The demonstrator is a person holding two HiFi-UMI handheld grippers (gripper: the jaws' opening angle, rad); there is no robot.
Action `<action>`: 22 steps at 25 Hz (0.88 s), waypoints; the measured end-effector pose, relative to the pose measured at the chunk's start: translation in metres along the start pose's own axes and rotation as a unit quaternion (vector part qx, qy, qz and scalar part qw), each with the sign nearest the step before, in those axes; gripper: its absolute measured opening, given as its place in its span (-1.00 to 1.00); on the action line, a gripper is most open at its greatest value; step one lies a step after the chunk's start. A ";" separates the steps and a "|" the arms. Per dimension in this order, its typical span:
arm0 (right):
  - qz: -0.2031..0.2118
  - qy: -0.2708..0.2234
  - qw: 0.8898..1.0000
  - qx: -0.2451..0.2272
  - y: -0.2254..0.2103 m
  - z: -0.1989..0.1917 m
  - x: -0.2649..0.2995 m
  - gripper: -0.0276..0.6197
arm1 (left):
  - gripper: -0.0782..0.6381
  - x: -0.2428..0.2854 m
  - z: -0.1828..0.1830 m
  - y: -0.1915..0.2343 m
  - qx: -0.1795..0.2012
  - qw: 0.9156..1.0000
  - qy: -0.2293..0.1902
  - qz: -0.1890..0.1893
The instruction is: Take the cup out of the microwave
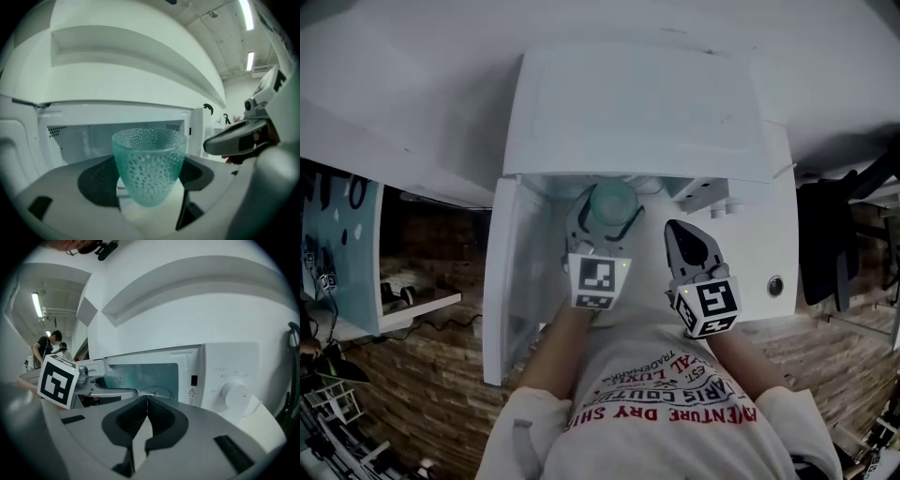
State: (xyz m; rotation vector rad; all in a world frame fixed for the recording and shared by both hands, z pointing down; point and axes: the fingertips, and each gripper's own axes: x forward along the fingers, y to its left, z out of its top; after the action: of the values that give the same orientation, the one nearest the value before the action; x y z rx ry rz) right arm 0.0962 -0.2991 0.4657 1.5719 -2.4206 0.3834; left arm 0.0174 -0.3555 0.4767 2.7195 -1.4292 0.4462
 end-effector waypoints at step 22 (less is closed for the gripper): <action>-0.015 -0.138 0.990 -0.032 0.023 0.107 -0.044 -0.88 | 0.26 -0.100 0.096 0.012 -0.049 0.997 -0.055 0.034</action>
State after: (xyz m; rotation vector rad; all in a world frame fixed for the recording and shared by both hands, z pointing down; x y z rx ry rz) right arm 0.0871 -0.2889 0.3486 1.7323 -2.5744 0.0847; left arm -0.0230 -0.2984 0.3571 2.6635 -1.5296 0.2250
